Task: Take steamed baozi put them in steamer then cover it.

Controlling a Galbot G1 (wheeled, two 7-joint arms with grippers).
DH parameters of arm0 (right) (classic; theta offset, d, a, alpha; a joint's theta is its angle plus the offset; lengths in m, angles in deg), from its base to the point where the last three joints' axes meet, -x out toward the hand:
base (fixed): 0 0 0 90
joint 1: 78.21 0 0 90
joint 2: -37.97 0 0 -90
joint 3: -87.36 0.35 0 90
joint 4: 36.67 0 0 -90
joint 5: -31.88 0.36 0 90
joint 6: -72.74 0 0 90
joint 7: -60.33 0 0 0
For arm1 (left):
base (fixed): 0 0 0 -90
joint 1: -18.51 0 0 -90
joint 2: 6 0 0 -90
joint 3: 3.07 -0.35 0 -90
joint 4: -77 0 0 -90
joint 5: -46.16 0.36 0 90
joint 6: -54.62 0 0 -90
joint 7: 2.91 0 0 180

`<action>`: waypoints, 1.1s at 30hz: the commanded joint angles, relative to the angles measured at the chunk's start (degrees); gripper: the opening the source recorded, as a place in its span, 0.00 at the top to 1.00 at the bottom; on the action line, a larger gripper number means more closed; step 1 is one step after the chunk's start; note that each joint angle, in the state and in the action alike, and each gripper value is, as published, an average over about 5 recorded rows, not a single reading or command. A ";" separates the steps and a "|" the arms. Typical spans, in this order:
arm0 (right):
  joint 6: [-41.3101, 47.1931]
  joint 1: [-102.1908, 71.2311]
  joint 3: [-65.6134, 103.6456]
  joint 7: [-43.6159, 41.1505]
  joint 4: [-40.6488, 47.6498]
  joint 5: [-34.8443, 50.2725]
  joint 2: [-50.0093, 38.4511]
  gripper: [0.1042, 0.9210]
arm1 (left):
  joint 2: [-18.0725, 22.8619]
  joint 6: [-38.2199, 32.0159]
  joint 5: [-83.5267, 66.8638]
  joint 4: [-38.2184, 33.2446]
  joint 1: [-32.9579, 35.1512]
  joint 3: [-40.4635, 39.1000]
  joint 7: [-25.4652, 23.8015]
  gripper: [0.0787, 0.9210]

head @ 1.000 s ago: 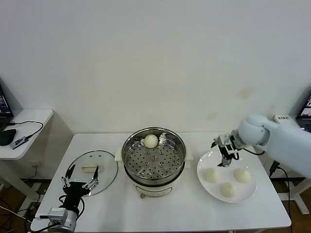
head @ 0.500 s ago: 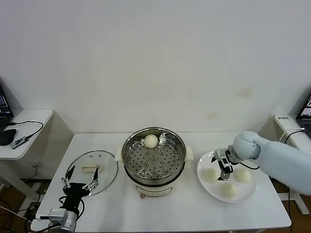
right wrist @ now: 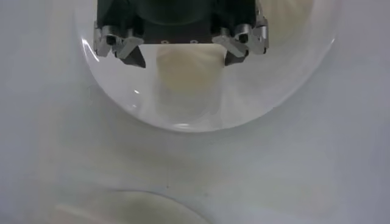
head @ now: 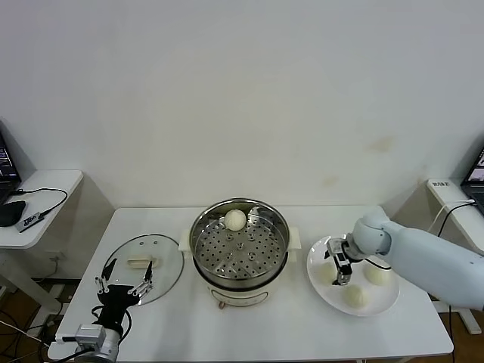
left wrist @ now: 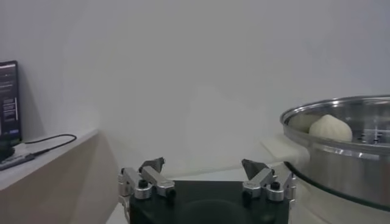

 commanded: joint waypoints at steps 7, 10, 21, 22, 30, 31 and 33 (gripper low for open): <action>-0.07 0.02 0.87 -0.82 1.62 -0.11 1.00 0.40 | 0.19 -0.04 0.05 -0.24 0.03 -0.13 0.07 0.12; 0.06 1.87 0.44 -1.08 0.86 0.61 0.26 0.42 | 0.21 -0.04 0.06 -0.42 0.12 -0.13 0.09 0.12; 1.78 21.47 -8.04 -1.43 -4.27 9.50 -3.43 0.42 | 0.14 0.02 0.01 -0.85 0.14 -0.29 0.07 0.12; 1.99 23.63 -9.21 -1.39 -4.69 10.62 -3.36 0.41 | 0.14 0.04 -0.01 -0.85 0.09 -0.34 0.09 0.12; 4.72 41.02 -18.75 0.15 -8.95 20.92 0.80 0.41 | -0.14 1.36 -0.81 -1.01 -0.09 -0.62 0.97 0.12; 5.14 42.23 -19.41 0.39 -9.44 22.05 1.69 0.41 | -0.20 1.42 -0.85 -1.06 -0.08 -0.63 1.01 0.12; 6.22 44.45 -20.57 1.22 -10.24 24.92 4.13 0.41 | -0.28 1.47 -0.91 -1.15 -0.04 -0.67 1.04 0.12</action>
